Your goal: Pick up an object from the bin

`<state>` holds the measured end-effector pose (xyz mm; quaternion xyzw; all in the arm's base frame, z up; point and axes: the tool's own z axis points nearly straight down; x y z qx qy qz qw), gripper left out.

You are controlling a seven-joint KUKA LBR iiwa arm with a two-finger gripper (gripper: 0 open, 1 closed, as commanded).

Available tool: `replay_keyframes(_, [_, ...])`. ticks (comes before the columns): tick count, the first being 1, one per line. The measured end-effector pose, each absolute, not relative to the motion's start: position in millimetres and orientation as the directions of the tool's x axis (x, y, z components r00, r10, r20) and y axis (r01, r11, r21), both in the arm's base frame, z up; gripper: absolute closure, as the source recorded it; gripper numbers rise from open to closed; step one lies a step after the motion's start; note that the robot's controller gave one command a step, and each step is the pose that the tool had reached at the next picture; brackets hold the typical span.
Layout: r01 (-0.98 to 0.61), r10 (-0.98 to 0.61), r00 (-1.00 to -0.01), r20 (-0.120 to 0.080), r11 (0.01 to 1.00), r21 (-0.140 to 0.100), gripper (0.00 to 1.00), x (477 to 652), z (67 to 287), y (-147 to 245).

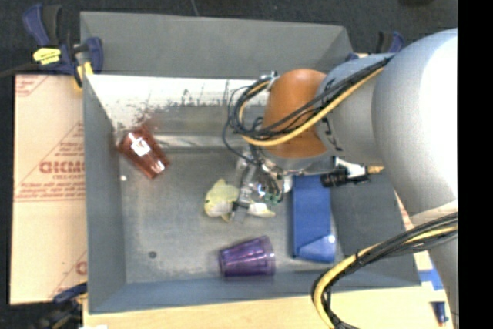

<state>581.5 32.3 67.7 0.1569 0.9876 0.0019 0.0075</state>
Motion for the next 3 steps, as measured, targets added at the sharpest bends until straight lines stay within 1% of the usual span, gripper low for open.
replay_keyframes(1, [0.384, 0.384, -0.923, -0.012, 0.923, 0.009, 1.0, 579.3, 70.6, 39.6])
replay_keyframes(2, [0.384, 0.384, -0.923, -0.012, 0.923, 0.009, 1.0, 579.3, 70.6, 39.6])
replay_keyframes(3, [0.384, 0.384, -0.924, -0.002, 0.924, 0.004, 1.0, 576.0, 101.2, 38.9])
